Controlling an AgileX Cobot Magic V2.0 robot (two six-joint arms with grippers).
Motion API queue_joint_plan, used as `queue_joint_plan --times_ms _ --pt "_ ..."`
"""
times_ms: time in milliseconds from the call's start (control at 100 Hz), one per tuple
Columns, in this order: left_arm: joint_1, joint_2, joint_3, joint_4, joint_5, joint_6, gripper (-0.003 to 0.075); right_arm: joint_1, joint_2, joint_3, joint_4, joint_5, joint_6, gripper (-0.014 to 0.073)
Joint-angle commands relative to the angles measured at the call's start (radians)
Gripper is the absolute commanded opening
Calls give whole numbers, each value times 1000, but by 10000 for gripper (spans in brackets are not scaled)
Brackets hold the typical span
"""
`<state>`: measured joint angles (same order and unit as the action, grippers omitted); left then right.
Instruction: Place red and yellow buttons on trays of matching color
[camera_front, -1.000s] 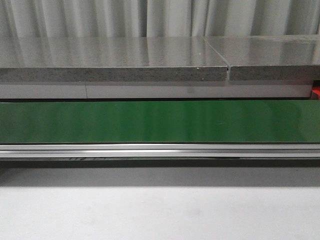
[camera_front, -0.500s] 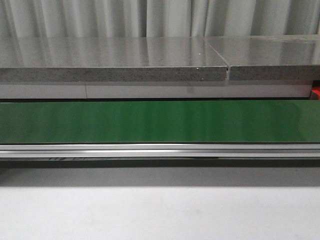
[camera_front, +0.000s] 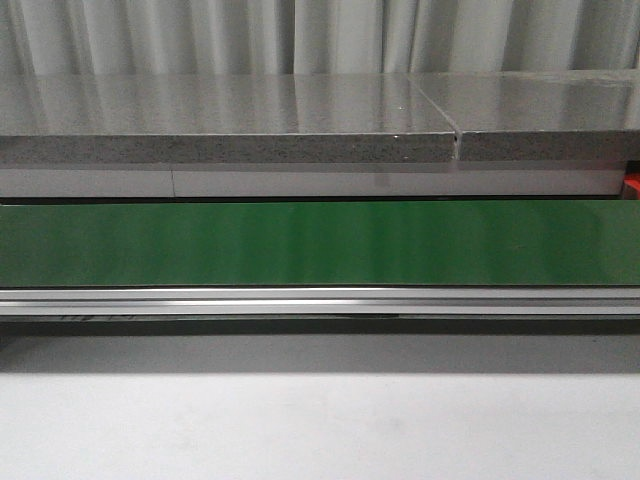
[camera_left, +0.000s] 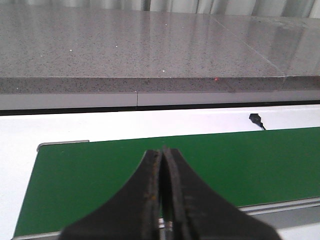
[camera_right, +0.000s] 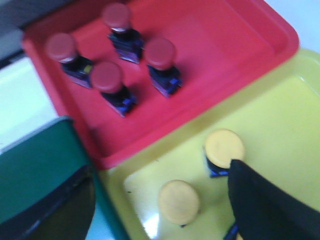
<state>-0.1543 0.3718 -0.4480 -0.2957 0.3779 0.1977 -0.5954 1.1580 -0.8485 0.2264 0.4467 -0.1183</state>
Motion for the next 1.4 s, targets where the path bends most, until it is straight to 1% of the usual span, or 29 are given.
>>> queue_joint_plan --times_ms 0,120,140,260,380,450,520,730,800,900,1390 --pt "-9 7 -26 -17 -71 0 -19 90 -104 -22 11 -58 -37 557" --pt "-9 7 -26 -17 -71 0 -19 228 -196 -15 11 -58 -86 554" --pt "-9 7 -26 -17 -71 0 -19 265 -222 -8 11 -61 -101 549" --pt "-9 7 -26 -17 -71 0 -19 362 -297 26 11 -67 -137 534" --pt "-9 7 -26 -17 -71 0 -19 432 -382 95 11 -72 -184 483" --pt "-9 7 -26 -17 -71 0 -19 455 -442 146 11 -72 -210 419" --pt "-9 7 -26 -17 -71 0 -19 471 -508 202 11 -71 -222 332" --pt "-9 7 -26 -17 -71 0 -19 477 -695 342 11 -71 -222 11" --pt "-9 7 -26 -17 -71 0 -19 477 -740 364 11 -71 -222 -75" --pt "-9 7 -26 -17 -71 0 -19 477 -772 370 11 -67 -222 -68" --pt "-9 7 -26 -17 -71 0 -19 477 -771 370 12 -67 -222 -68"
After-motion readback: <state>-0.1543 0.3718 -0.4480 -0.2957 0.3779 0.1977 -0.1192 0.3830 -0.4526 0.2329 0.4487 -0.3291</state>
